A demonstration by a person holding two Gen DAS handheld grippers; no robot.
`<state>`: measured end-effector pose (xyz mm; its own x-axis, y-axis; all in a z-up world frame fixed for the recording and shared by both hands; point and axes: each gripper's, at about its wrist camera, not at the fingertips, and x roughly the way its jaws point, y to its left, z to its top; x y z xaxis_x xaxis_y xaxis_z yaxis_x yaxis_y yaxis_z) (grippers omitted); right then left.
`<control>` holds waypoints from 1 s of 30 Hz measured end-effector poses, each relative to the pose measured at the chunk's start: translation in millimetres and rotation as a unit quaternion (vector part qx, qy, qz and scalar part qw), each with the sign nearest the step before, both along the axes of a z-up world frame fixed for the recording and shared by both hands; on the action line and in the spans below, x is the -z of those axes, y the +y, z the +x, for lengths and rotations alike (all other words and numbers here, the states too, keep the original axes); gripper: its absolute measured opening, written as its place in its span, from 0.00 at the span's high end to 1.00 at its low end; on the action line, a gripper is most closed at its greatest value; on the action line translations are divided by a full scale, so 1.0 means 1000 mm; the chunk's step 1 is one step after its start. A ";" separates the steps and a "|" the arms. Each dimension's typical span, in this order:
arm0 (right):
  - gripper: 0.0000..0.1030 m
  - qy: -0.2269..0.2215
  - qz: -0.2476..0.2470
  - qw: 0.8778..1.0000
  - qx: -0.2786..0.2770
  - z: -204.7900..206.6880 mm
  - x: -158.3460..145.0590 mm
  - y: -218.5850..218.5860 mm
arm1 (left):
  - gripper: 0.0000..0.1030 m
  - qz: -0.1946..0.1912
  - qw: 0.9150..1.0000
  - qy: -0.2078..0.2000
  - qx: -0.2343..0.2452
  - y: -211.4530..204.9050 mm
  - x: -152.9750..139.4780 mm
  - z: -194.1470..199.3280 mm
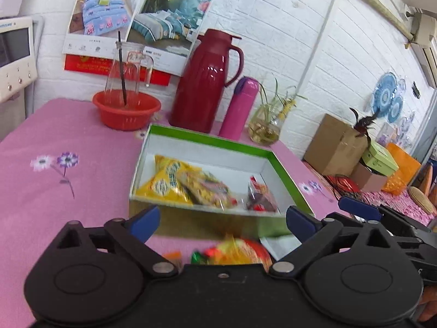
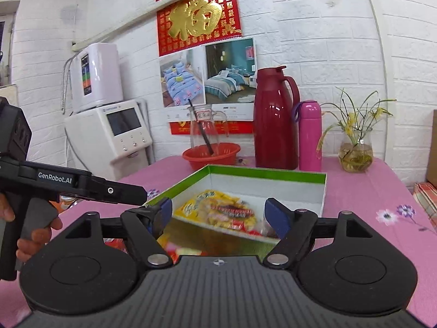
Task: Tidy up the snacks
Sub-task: 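Grasp the yellow bread packet with the right gripper while the left grasps a small red-wrapped snack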
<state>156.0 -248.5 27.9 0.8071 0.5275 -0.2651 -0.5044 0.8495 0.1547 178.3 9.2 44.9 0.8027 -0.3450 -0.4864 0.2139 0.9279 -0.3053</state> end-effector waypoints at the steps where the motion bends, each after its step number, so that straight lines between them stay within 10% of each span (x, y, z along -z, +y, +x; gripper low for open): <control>1: 0.00 0.003 0.003 1.000 -0.003 -0.009 0.002 -0.002 | 0.00 0.003 1.000 0.005 0.006 -0.001 0.003 -0.007; 11: 0.00 0.008 -0.060 0.998 -0.027 -0.058 0.036 0.016 | 0.00 0.002 0.998 0.047 0.029 0.006 0.029 -0.067; 24: 0.00 -0.024 -0.170 0.981 -0.088 -0.023 0.044 0.088 | 0.00 0.043 0.995 0.042 0.082 -0.007 0.046 -0.128; 27: 0.29 0.012 -0.174 0.979 -0.102 -0.017 0.050 0.088 | 0.01 0.055 0.991 0.040 0.112 -0.020 0.051 -0.127; 30: 0.32 0.033 -0.139 0.986 -0.086 -0.023 0.045 0.068 | 0.36 0.062 0.986 0.050 0.146 -0.035 0.061 -0.121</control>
<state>132.7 -181.0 -17.2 0.6882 0.5549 -0.4674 -0.6416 0.7663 -0.0350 57.8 -25.9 -16.1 0.6235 -0.4875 -0.6113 0.4524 0.8626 -0.2264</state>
